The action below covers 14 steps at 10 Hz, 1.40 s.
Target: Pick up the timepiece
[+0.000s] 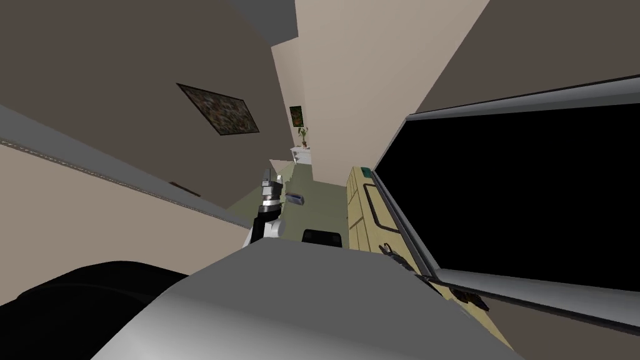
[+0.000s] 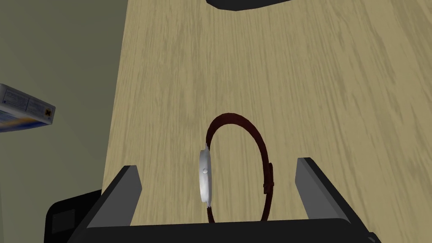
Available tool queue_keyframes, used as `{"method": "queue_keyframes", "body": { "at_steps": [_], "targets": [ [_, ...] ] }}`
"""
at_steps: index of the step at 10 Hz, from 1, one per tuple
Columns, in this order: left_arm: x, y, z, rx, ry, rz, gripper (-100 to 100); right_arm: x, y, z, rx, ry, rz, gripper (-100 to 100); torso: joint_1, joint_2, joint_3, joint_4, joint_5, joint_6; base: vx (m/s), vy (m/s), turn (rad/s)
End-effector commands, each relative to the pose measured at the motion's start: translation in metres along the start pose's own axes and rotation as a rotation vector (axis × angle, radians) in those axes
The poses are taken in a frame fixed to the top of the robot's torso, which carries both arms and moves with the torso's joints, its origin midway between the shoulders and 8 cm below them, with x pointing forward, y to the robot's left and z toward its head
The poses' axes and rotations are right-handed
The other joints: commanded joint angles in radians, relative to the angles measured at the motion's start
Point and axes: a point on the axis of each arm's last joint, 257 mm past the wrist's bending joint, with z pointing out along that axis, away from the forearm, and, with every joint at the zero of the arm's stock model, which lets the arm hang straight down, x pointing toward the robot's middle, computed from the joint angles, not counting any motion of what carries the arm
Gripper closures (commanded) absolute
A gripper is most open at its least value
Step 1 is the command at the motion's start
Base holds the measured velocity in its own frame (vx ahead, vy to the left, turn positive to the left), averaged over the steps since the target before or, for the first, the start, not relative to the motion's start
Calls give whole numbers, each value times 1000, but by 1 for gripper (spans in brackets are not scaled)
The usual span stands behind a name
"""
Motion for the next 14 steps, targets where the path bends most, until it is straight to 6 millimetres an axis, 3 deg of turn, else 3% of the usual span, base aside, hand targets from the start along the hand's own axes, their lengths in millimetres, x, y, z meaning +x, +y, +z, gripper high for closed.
{"method": "queue_keyframes", "body": {
  "at_steps": [1,2,3,4,7,8,12,13,14],
  "targets": [
    [0,0,0,0,0,0,0,-8,17,-27,-35,30,12,-100,0,0,0,0,0,0,113,24,342],
    [0,0,0,0,0,0,0,-3,23,-33,-44,40,-4,-100,1,-3,-2,-1,0,0,90,5,136],
    [0,0,0,0,0,0,0,-12,22,-34,-46,28,4,-100,0,-3,-2,-1,0,0,36,-3,-12],
    [0,0,0,0,0,0,0,-25,36,-59,-84,40,29,-100,0,-1,-1,0,0,1,50,9,210],
    [0,0,0,0,0,0,0,-25,35,-59,-83,40,22,-100,0,1,0,0,0,1,28,4,33],
    [0,0,0,0,0,0,0,-25,35,-59,-83,40,20,100,0,2,1,0,0,1,0,0,0],
    [0,0,0,0,0,0,0,-25,35,-59,-82,40,21,100,0,3,1,0,0,1,0,0,0],
    [0,0,0,0,0,0,0,-25,35,-59,-82,40,20,0,0,3,1,0,0,1,0,0,0],
    [0,0,0,0,0,0,0,-15,21,-35,-47,23,11,100,0,3,1,0,0,1,-56,-18,-222]
  ]
}}
